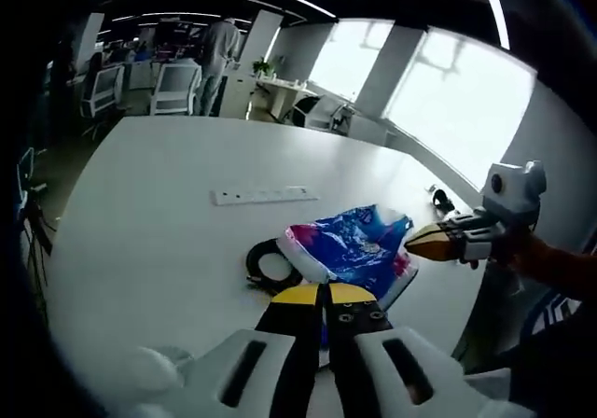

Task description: Arrange the tabletop items into an orderly group along one side of the table until the central work area is clear of visible clutter.

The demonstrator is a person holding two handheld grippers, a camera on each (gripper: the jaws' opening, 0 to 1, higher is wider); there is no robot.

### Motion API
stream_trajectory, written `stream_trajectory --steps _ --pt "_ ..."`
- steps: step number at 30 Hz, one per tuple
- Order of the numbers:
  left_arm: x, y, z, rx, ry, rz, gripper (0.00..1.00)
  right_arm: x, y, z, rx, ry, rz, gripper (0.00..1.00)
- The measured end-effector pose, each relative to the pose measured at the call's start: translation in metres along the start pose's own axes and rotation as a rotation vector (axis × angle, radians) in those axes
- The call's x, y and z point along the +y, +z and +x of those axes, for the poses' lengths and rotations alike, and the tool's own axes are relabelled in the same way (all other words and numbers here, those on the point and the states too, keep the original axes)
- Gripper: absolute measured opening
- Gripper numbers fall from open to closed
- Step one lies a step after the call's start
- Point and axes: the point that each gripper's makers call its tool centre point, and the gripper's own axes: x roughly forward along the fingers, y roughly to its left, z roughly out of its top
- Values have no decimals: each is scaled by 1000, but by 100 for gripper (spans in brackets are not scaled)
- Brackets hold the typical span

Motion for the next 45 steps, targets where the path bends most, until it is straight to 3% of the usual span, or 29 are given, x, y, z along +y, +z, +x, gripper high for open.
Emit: stream_trajectory --steps 15,45 --pt "-19 -11 14 23 -31 10 0 -10 -19 -18 6 -25 30 0" --pt "-40 -24 36 58 -67 15 0 -28 -43 -35 17 -55 74 0"
